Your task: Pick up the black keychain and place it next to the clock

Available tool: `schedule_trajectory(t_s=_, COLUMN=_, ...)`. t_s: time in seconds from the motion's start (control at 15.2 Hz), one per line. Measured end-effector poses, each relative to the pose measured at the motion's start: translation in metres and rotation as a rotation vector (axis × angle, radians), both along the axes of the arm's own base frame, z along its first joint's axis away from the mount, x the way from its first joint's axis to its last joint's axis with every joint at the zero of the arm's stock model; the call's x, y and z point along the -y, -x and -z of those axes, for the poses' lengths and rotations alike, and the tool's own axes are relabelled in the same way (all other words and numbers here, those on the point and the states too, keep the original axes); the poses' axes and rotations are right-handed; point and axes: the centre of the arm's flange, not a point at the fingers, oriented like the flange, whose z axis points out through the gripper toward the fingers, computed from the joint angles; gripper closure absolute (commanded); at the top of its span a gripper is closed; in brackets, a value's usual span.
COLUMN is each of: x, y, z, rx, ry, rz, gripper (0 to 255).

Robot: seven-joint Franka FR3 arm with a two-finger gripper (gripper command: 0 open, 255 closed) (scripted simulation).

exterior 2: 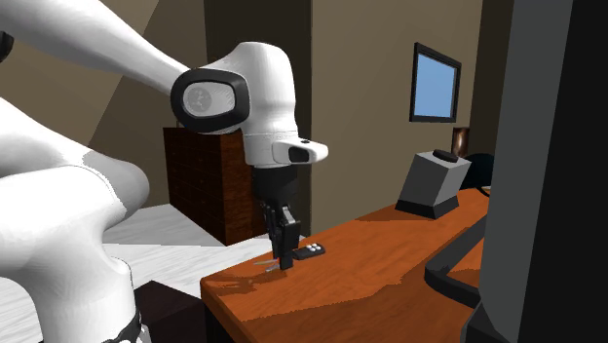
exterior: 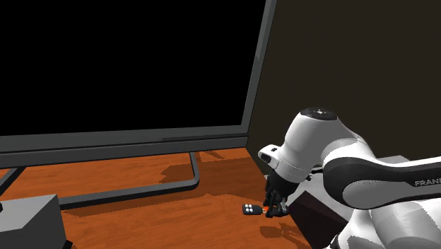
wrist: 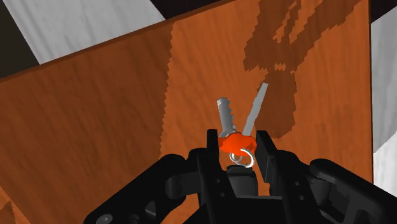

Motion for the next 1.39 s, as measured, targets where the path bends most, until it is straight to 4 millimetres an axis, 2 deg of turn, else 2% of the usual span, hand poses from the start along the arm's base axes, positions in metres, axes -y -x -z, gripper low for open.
schedule_trajectory(t_s=1.39, x=0.0, y=0.001, z=-0.111, rx=0.0, ry=0.0, rz=0.0, gripper=255)
